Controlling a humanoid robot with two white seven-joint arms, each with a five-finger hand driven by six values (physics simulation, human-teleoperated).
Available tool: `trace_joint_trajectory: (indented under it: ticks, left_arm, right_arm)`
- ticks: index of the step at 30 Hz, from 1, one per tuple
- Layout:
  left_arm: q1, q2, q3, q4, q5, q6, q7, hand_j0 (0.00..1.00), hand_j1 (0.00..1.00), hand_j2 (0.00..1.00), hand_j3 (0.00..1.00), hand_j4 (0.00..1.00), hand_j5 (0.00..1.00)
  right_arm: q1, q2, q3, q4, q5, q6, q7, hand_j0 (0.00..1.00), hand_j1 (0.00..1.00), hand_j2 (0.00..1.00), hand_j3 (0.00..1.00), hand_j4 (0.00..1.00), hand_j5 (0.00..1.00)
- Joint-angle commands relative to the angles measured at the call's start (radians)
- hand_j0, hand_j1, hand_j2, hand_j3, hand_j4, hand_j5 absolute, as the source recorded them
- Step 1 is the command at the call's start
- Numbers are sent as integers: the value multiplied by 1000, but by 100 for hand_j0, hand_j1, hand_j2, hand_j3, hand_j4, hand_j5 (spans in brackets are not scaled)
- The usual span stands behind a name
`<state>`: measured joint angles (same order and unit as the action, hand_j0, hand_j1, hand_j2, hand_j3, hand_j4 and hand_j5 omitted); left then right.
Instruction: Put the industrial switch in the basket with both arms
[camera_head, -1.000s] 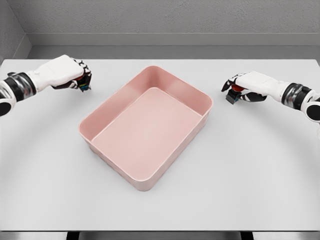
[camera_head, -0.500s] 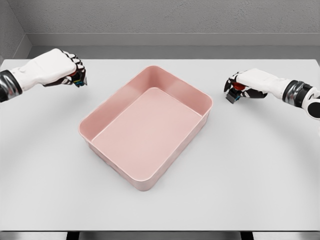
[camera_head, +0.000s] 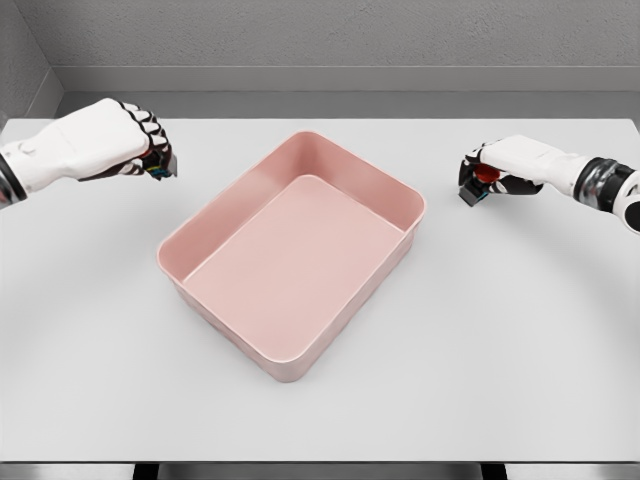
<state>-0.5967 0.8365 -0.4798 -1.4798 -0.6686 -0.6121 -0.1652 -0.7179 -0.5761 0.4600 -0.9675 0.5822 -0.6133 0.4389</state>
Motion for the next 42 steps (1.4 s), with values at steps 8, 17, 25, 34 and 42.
trace_joint_trajectory:
  ticks: [8, 17, 25, 34, 42]
  left_arm:
    - [32, 10, 30, -135, 7, 1, 1, 34, 34, 34, 34, 34, 34]
    - [67, 18, 44, -215, 7, 1, 1, 35, 35, 35, 35, 35, 35]
    - [103, 18, 50, -258, 7, 1, 1, 37, 37, 37, 37, 37, 37]
    - [124, 15, 49, -297, 7, 1, 1, 44, 44, 44, 44, 44, 44]
    - [132, 4, 50, -306, 6, 1, 1, 74, 74, 74, 74, 74, 74]
  right_arm:
    - [-23, -30, -3, -8, -9, 2, 1, 46, 46, 46, 46, 46, 46]
    - [-37, -36, -3, -14, -10, 2, 1, 47, 47, 47, 47, 47, 47]
    - [-64, -42, -3, -31, -24, 2, 1, 47, 47, 47, 47, 47, 47]
    - [-68, -45, -3, -80, -51, 2, 1, 47, 47, 47, 47, 47, 47]
    - [-80, -44, -1, -102, -51, 2, 1, 48, 48, 48, 48, 48, 48]
